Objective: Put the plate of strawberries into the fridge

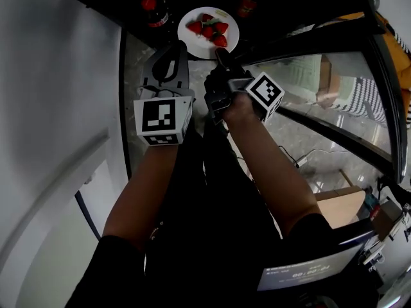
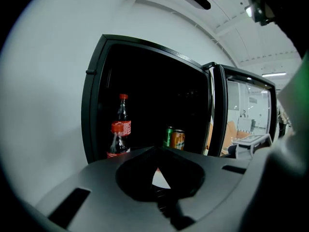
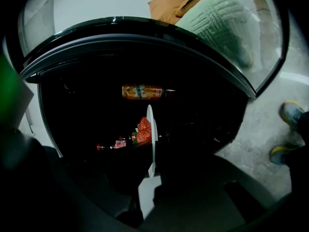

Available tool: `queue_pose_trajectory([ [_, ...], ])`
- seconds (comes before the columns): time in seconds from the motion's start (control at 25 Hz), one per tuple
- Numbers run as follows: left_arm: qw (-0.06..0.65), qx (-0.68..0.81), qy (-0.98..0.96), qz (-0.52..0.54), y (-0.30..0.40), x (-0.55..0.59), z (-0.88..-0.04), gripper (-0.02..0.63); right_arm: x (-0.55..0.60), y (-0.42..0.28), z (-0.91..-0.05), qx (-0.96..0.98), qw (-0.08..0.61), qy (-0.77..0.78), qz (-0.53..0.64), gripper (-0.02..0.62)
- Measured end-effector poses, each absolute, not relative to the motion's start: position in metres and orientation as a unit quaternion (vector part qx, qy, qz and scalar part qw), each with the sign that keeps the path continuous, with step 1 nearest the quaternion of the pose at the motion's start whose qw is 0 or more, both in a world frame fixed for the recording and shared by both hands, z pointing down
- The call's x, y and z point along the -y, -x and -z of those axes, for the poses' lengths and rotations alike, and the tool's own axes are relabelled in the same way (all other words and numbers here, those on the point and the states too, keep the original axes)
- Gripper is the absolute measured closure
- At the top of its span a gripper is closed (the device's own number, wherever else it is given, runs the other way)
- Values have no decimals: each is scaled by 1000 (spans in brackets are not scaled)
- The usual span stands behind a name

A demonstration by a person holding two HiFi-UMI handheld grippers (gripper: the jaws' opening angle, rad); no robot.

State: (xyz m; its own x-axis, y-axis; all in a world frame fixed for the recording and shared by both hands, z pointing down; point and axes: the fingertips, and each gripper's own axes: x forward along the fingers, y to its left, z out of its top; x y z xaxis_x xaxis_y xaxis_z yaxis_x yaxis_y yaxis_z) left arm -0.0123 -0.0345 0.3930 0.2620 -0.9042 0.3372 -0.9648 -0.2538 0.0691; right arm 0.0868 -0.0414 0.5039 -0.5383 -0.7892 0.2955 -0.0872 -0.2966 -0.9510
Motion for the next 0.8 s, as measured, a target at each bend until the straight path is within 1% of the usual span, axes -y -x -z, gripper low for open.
queue_pose_trajectory([
  [0.36,138,601,-780,-104,5,19,-395,604,43,-88,-512,-542,255,410,688,577],
  [0.68,137,605,-779,-94,7,-8,-391,604,40,-84,-509,-542,284,403,681,577],
  [0.8,141,606,-777,-97,9,-16,-402,604,43,-84,-521,-537,294,403,680,578],
])
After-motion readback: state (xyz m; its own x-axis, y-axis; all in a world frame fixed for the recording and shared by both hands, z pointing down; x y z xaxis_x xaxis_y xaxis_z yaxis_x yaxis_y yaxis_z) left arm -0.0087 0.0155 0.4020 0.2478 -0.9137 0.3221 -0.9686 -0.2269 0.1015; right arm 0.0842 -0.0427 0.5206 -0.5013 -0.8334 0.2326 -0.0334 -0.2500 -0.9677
